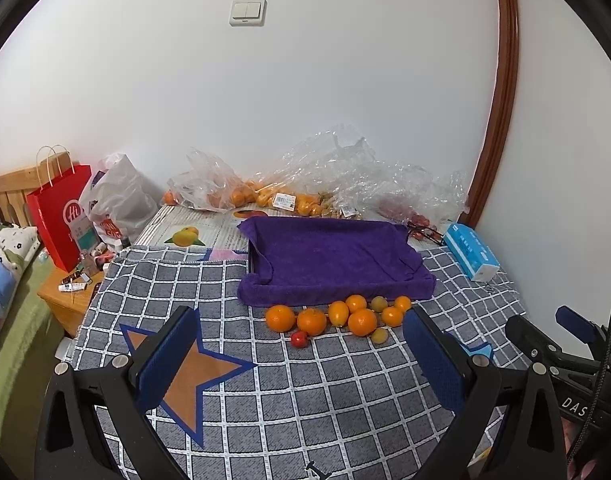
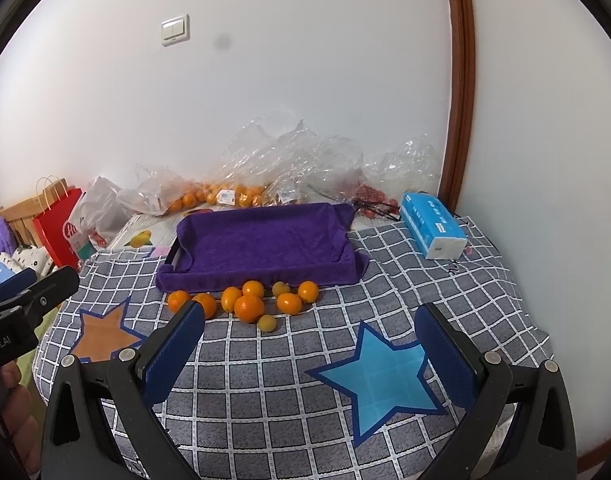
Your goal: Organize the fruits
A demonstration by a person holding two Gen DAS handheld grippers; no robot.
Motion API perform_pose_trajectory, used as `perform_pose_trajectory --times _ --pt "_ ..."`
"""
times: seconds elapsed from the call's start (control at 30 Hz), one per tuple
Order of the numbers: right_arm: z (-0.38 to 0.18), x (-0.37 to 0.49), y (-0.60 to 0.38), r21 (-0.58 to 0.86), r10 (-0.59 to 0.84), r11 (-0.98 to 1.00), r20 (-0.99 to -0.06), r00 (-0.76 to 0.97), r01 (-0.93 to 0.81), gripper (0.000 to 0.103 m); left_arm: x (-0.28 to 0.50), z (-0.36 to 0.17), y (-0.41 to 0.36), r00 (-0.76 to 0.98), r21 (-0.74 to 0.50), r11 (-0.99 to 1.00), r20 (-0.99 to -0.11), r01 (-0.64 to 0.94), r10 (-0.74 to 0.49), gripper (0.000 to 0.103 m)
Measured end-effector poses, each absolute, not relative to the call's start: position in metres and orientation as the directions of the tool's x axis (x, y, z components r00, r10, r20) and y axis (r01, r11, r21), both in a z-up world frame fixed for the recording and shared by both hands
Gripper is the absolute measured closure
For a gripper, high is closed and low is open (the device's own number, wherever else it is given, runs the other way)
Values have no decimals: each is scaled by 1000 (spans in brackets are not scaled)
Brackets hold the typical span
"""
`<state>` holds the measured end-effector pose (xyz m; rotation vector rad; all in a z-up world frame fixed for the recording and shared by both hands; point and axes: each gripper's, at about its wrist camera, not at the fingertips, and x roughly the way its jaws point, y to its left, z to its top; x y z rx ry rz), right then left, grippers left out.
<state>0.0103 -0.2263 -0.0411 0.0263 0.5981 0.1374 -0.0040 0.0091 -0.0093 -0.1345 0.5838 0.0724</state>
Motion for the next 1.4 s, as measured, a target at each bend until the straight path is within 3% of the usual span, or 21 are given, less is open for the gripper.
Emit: perform_pose_trajectory --times 0.63,0.93,1.0,1.17,1.4 --pt "-72 57 -210 54 146 988 -601 786 -143 0 45 -37 20 792 -83 991 -610 -106 34 1" --pt "-117 104 -206 31 142 987 -624 768 -158 1 89 -84 56 737 -116 985 -676 -131 19 1" --pt "-131 117 -206 38 153 985 -654 741 -169 6 98 -97 64 714 -118 984 -700 -131 11 1" --pt "-164 150 -207 95 199 978 -710 675 -188 33 119 -128 80 668 -82 990 -744 -113 15 4" --pt "-186 185 -211 124 208 977 -728 653 -173 52 134 -142 90 677 -38 990 -733 -137 66 7"
